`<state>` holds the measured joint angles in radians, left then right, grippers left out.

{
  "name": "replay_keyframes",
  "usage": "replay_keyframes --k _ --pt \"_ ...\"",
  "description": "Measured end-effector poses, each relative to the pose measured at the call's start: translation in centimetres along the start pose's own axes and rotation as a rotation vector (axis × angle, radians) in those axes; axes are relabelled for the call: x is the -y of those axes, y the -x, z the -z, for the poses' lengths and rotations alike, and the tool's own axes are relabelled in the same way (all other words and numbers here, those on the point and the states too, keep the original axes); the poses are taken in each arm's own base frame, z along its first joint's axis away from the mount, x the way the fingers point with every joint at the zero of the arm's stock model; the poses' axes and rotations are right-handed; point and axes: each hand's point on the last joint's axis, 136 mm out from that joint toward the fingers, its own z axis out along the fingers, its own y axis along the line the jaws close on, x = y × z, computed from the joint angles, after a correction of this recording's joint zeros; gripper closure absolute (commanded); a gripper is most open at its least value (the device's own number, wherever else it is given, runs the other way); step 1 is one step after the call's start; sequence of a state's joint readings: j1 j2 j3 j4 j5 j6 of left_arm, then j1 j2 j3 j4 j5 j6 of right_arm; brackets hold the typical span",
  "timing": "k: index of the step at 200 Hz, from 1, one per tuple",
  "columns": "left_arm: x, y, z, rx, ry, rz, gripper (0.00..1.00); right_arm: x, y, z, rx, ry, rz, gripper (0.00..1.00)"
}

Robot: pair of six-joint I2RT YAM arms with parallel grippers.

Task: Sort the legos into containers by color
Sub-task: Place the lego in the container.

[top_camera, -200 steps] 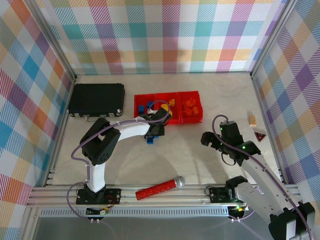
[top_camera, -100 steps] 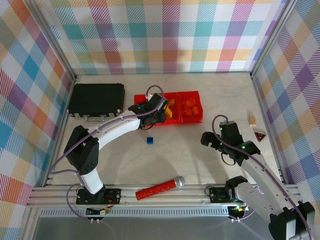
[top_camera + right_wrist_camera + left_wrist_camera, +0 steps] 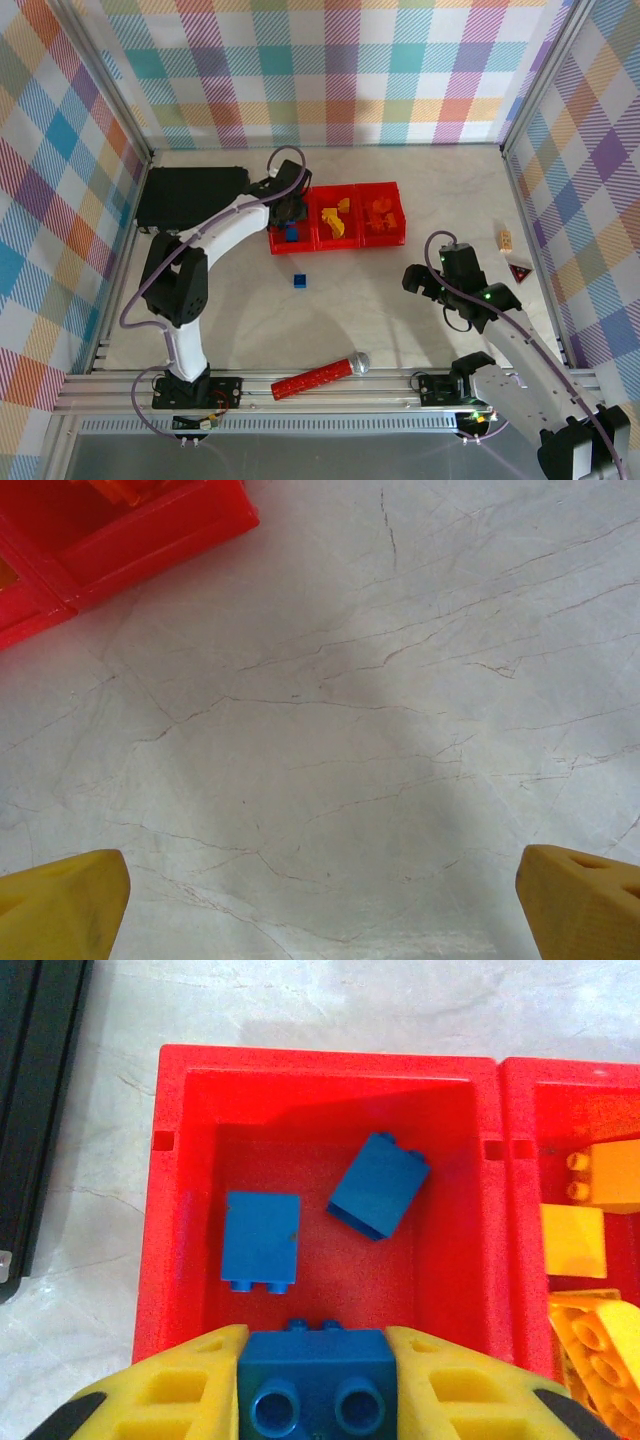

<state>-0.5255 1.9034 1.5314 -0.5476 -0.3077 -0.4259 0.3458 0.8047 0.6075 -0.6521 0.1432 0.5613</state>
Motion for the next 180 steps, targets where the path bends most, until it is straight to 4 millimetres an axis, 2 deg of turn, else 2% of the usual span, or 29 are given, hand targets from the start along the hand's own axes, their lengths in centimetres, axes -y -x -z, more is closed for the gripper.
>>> replay_keyframes --k 31,71,133,156,180 --pt "0.8 0.3 -1.5 -0.016 -0.010 0.002 0.74 0.1 0.0 0.0 0.001 -0.003 0.000 0.01" --pt "1.0 -0.2 -2.6 -0.046 -0.018 0.001 0.64 0.1 0.0 0.0 0.001 -0.007 0.000 0.01" --pt "1.6 -0.6 -3.0 -0.055 -0.052 0.005 0.54 0.2 -0.1 -0.3 -0.010 -0.014 0.001 0.01" --pt "1.3 -1.5 -3.4 -0.068 -0.055 0.003 0.50 0.2 -0.1 -0.3 -0.012 -0.016 0.001 0.01" --pt "1.0 -1.8 -2.8 -0.060 -0.072 0.010 0.41 0.2 -0.1 -0.3 -0.012 -0.016 0.001 0.01"
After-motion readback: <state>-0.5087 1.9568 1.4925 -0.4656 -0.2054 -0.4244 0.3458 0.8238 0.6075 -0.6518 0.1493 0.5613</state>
